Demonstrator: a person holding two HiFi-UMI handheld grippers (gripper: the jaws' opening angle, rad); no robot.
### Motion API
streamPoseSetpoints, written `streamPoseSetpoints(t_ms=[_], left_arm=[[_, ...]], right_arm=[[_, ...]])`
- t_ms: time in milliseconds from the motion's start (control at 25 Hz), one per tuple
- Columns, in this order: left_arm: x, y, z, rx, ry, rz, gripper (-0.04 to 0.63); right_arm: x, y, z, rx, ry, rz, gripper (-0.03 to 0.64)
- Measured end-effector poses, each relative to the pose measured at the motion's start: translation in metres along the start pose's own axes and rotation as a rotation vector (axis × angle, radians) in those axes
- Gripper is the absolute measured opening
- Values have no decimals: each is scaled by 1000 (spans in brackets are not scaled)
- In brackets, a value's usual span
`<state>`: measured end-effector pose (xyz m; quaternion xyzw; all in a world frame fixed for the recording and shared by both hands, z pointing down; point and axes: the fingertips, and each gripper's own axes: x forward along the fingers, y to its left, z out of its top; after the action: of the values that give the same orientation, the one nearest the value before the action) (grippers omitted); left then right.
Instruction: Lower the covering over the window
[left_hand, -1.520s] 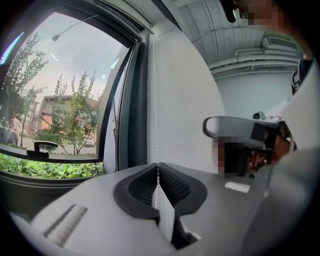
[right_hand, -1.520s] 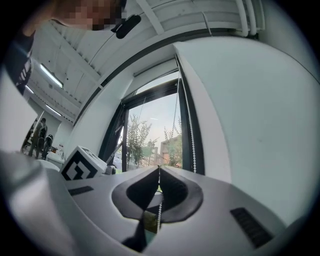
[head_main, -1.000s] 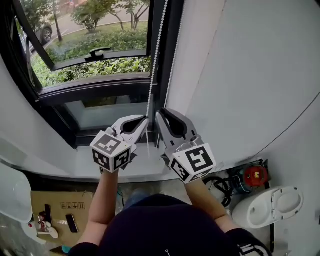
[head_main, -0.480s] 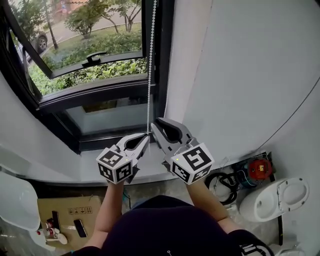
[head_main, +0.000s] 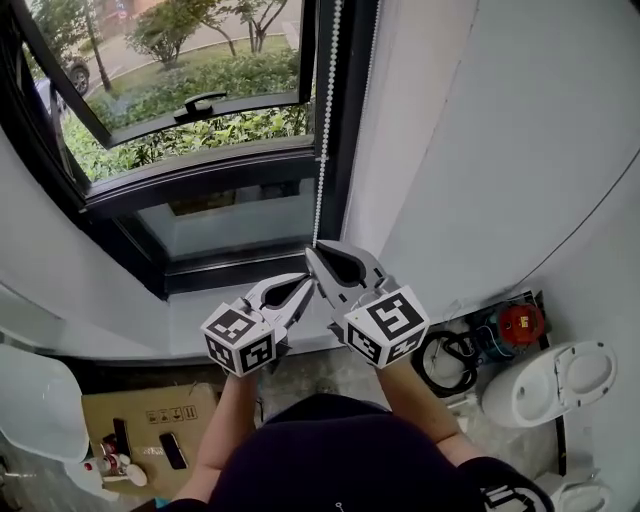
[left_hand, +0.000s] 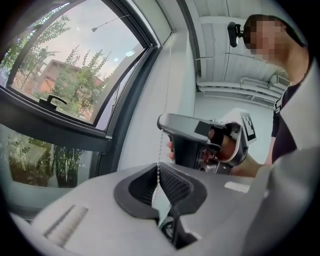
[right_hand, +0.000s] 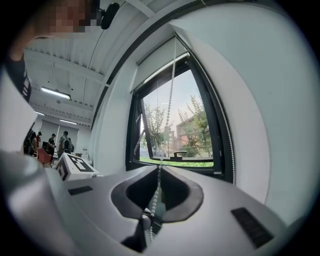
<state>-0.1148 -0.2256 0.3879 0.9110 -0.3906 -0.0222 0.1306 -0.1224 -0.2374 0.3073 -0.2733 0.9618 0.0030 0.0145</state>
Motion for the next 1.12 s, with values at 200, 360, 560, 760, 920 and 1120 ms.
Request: streamPoseSetpoints(t_ms=[200, 360, 560, 760, 920, 1120], left_arm=[[-11, -6, 0, -2, -56, -50, 23], [-15, -14, -9, -46, -98, -104, 23], [-20, -23, -39, -85, -60, -143, 25], [-33, -25, -59, -120, -57, -171, 25], [-41, -28, -58, -80, -79, -181, 25], [-36, -30, -65, -63, -53, -153, 25]], right_arm=[[-3, 12, 1, -9, 1, -16, 12], [-7, 16, -8, -33, 62, -25, 12], [-17, 24, -35, 3, 148, -32, 12], [-19, 33, -56, 15, 198, -38, 12], [-20, 34, -58, 19, 186, -4, 12], [-25, 32, -65, -38, 200, 22, 12]])
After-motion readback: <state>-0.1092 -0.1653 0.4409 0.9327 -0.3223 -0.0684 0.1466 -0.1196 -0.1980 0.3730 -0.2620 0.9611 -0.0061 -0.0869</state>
